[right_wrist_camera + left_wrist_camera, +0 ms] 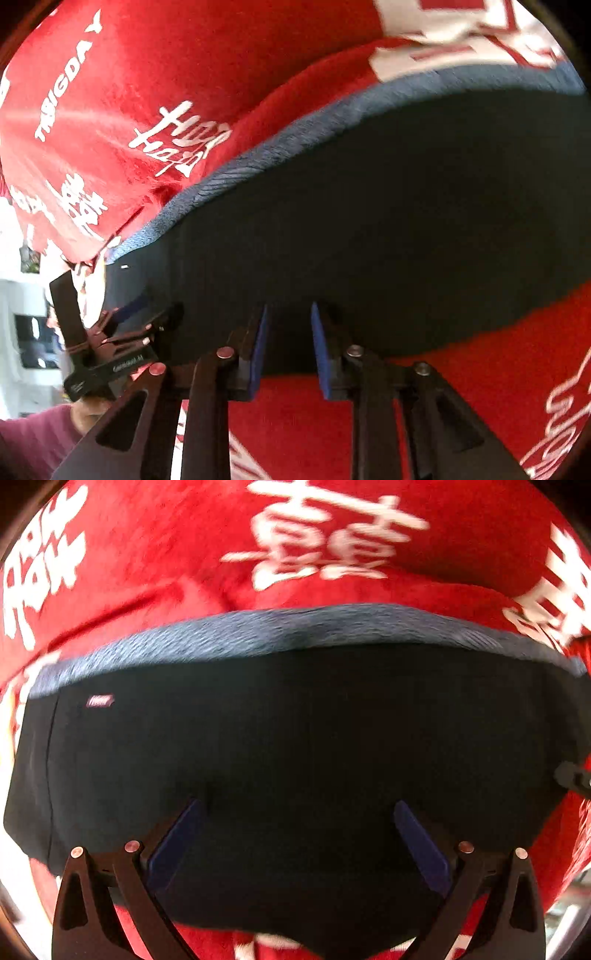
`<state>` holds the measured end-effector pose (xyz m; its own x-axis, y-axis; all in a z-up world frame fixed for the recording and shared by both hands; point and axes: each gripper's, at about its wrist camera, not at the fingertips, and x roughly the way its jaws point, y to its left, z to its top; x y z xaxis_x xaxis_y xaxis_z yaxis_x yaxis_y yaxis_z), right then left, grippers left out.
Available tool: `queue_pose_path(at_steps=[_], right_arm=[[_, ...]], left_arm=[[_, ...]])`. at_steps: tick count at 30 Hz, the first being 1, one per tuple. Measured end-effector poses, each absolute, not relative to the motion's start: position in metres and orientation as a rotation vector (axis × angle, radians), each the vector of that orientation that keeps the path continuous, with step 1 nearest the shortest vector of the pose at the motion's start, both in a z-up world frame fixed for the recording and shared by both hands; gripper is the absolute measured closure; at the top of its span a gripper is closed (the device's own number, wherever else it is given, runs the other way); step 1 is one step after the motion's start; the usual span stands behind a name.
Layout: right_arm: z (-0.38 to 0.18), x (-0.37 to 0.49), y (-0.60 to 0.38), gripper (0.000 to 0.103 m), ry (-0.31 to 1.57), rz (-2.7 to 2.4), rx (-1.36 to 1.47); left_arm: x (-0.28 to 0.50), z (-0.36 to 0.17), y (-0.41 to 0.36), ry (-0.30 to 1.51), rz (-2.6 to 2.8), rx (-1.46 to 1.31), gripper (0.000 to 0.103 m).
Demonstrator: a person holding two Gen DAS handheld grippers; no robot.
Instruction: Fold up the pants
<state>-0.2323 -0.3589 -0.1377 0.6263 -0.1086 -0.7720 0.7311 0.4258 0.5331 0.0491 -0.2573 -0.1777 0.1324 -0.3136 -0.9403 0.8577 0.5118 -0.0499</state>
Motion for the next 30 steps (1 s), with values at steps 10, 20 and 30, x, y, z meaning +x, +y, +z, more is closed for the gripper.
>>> queue_pose_path(at_steps=[10,20,30], right_arm=[[-0.098,-0.166,-0.404,0.075,0.736,-0.526,0.840],[-0.124,-0.188,-0.464,0.076,0.742,-0.747,0.850],[-0.110,-0.259,-0.417,0.062,0.640,-0.765,0.995]], left_arm=[[0.113,-0.159,-0.331,1.004,-0.767,0.548,0.000],[0.145,-0.168,-0.318,0.967,-0.658,0.615,0.000],[0.037,-0.137,-0.279,1.003,-0.896,0.685,0.000]])
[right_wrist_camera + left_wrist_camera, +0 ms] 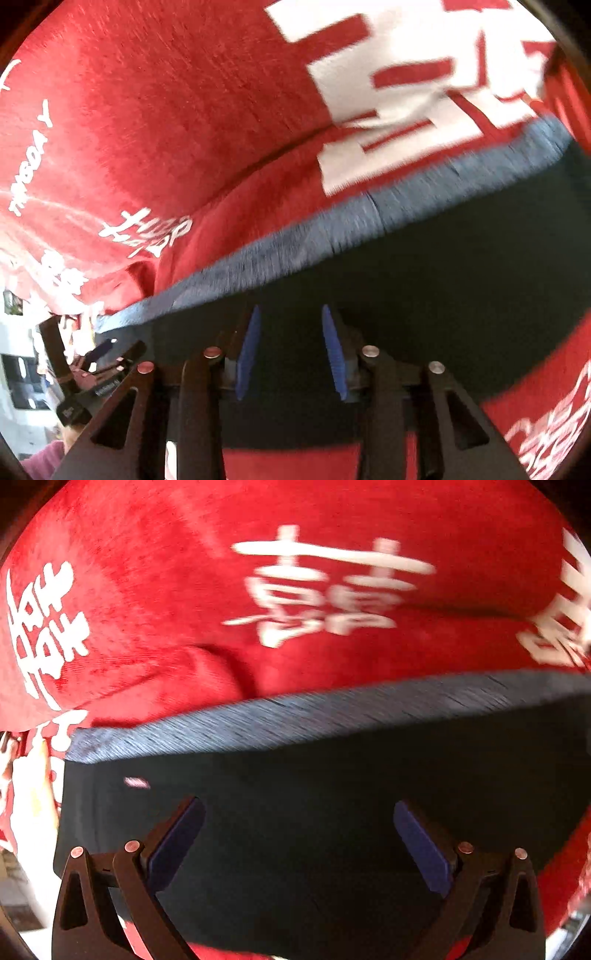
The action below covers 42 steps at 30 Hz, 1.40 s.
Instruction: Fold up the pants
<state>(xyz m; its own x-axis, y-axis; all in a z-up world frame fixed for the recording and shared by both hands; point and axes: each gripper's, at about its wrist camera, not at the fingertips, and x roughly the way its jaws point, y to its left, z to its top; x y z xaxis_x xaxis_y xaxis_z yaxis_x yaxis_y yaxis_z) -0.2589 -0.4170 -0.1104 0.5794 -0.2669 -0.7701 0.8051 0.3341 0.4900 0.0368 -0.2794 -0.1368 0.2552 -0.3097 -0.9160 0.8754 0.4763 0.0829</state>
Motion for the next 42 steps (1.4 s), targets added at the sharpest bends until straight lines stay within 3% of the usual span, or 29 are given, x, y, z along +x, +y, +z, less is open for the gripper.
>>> queue_pose_path(at_steps=[15,24,32,35,39,42], right_arm=[[-0.140,-0.372,-0.383,0.062,0.552,-0.886,1.170],[-0.132,-0.431,-0.420,0.062,0.474,-1.028,1.151],[-0.149,-0.489,-0.453,0.062,0.345,-1.164,1.313],[-0.144,-0.492,-0.463,0.094,0.331,-1.144,1.270],[-0.115,-0.475,-0.467,0.094,0.390,-1.111,1.061],[-0.128,-0.479,-0.475,0.094,0.431,-1.125,1.094]], left_arm=[[-0.052,-0.143,-0.314,1.025,-0.959,0.723,0.000],[-0.053,-0.153,-0.310,1.046,-0.916,0.685,0.000],[-0.060,-0.149,-0.307,1.027,-0.879,0.705,0.000],[-0.062,-0.148,-0.307,1.026,-0.866,0.711,0.000],[-0.063,-0.150,-0.310,1.006,-0.845,0.727,0.000],[-0.065,-0.149,-0.309,1.005,-0.832,0.728,0.000]])
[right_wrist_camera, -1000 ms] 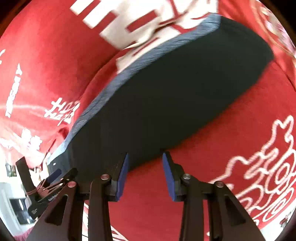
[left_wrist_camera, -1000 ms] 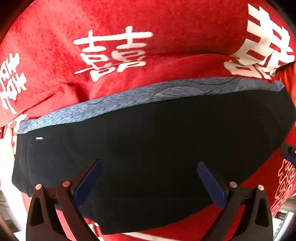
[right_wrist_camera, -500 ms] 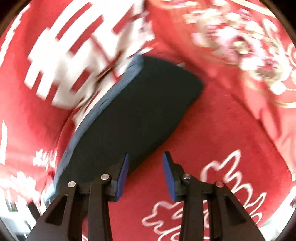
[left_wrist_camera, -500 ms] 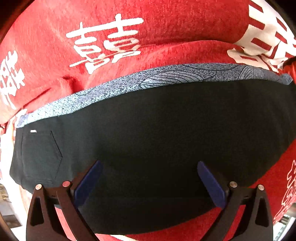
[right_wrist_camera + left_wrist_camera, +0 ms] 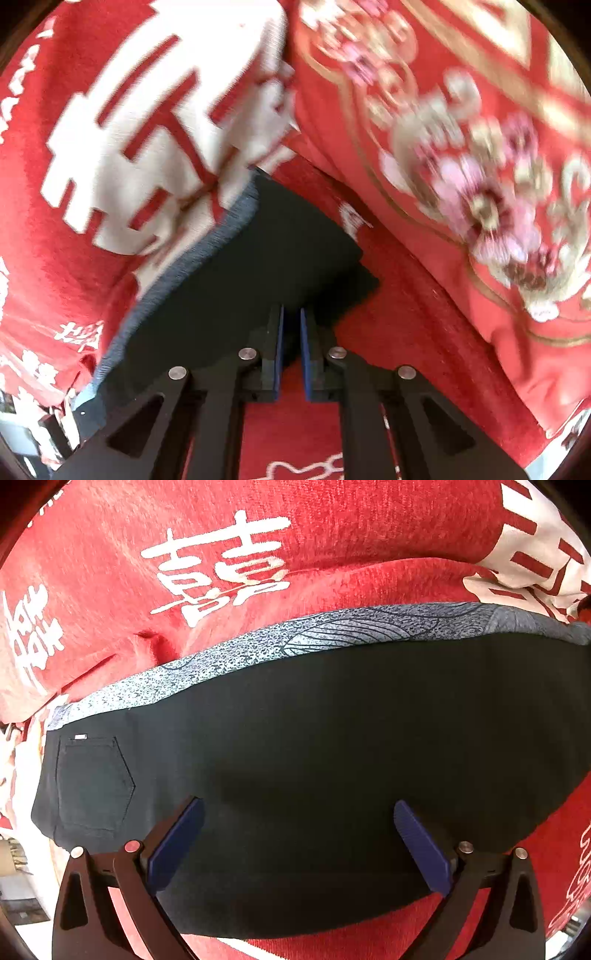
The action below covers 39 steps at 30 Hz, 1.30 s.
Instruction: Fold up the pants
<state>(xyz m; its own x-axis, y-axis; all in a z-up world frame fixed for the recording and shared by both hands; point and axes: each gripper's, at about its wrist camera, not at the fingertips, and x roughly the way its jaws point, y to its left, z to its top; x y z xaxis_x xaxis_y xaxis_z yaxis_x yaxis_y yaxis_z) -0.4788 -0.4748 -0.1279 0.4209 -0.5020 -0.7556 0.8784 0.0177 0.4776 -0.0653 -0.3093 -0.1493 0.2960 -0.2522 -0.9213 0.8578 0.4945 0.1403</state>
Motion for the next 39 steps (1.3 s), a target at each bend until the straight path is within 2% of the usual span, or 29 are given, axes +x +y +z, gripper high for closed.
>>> queue_pose_path(at_steps=[4,7,9,11,15,19,25,29,32,33,36,39], right_arm=[[-0.154,-0.499,-0.477,0.086,0.394,-1.127,1.221],[-0.144,-0.498,-0.471,0.086,0.441,-1.138,1.198],[-0.126,-0.498,-0.463,0.082,0.452,-1.160,1.138],[-0.099,-0.488,-0.455,0.082,0.426,-1.136,1.002],[-0.078,-0.455,-0.472,0.081,0.447,-1.027,0.907],[-0.087,-0.423,-0.510,0.080,0.462,-0.956,0.941],[-0.121,-0.394,-0.549,0.082,0.612,-0.962,0.923],[-0.116,-0.426,-0.558,0.084,0.542,-1.119,0.916],[-0.104,-0.427,-0.549,0.076,0.576,-1.157,0.865],[-0.100,-0.424,-0.542,0.068,0.586,-1.137,0.855],[-0.093,-0.422,-0.509,0.055,0.547,-1.023,0.892],[-0.098,-0.417,-0.482,0.055,0.563,-0.942,0.912]], left_arm=[[-0.067,-0.148,-0.311,1.001,-0.820,0.748,0.000],[-0.067,-0.146,-0.315,0.995,-0.807,0.779,0.000],[-0.069,-0.140,-0.320,0.985,-0.815,0.781,0.000],[-0.074,-0.129,-0.326,0.982,-0.841,0.751,0.000],[-0.082,-0.119,-0.350,0.988,-0.869,0.718,0.000],[-0.092,-0.127,-0.377,1.025,-0.879,0.701,0.000],[-0.097,-0.146,-0.382,1.059,-0.839,0.674,0.000],[-0.096,-0.147,-0.379,1.082,-0.838,0.643,0.000],[-0.100,-0.146,-0.382,1.067,-0.835,0.668,0.000],[-0.102,-0.146,-0.382,1.063,-0.833,0.674,0.000],[-0.103,-0.146,-0.383,1.057,-0.833,0.680,0.000],[-0.100,-0.147,-0.382,1.061,-0.839,0.671,0.000]])
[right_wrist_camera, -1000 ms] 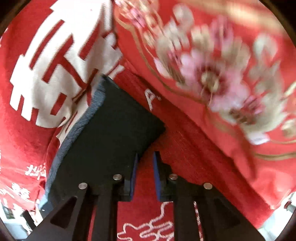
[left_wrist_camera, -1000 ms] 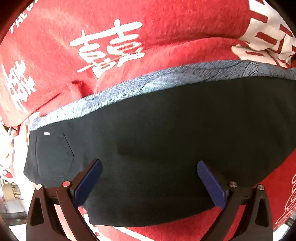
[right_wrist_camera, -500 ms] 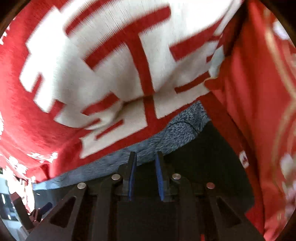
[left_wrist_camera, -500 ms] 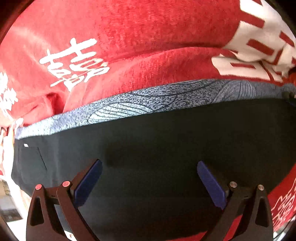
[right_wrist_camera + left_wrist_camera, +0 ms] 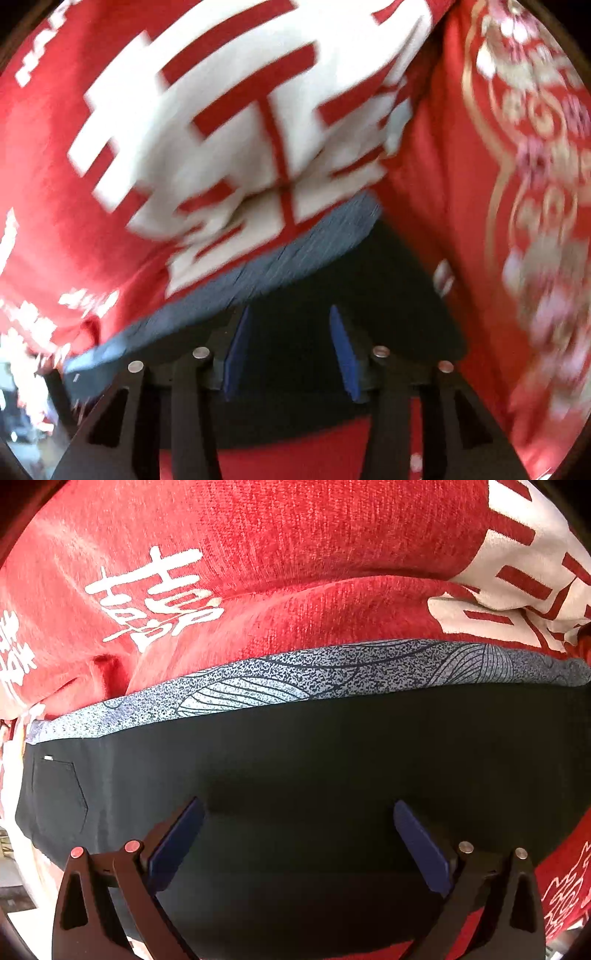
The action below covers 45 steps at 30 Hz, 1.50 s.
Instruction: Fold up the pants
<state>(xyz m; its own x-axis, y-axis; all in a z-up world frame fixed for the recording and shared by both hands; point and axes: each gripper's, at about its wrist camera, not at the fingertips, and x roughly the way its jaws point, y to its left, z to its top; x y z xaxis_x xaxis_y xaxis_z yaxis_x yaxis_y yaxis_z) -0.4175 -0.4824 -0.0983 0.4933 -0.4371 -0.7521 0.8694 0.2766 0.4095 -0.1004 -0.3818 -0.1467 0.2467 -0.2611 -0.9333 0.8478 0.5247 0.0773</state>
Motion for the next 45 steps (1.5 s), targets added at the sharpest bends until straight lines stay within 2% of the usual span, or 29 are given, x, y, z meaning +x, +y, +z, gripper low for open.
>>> queue_pose_path(at_steps=[5,16,30,37,38,39,40,41,45], right_arm=[[-0.130,-0.410,-0.454,0.055,0.644,-0.901,0.937],[-0.148,-0.443,-0.433,0.055,0.536,-0.821,1.116],[-0.195,-0.511,-0.443,0.053,0.090,-0.731,1.306],[-0.189,-0.491,-0.477,0.052,0.029,-0.738,1.229],[-0.187,-0.488,-0.480,0.054,0.037,-0.737,1.238],[-0.186,-0.486,-0.483,0.067,0.042,-0.736,1.260],[-0.186,-0.486,-0.485,0.080,0.048,-0.732,1.291],[-0.186,-0.485,-0.487,0.087,0.065,-0.728,1.322],[-0.163,-0.484,-0.479,0.089,0.073,-0.683,1.241]], left_arm=[[-0.100,-0.146,-0.379,1.066,-0.830,0.663,0.000],[-0.100,-0.146,-0.380,1.054,-0.816,0.674,0.000],[-0.112,-0.144,-0.381,1.008,-0.798,0.693,0.000],[-0.114,-0.139,-0.382,0.998,-0.798,0.713,0.000],[-0.116,-0.135,-0.383,1.001,-0.798,0.722,0.004],[-0.118,-0.129,-0.383,0.997,-0.812,0.715,0.020],[-0.120,-0.124,-0.384,0.999,-0.833,0.707,0.027],[-0.124,-0.118,-0.385,1.006,-0.870,0.697,0.028],[-0.153,-0.101,-0.403,0.970,-1.010,0.669,0.028]])
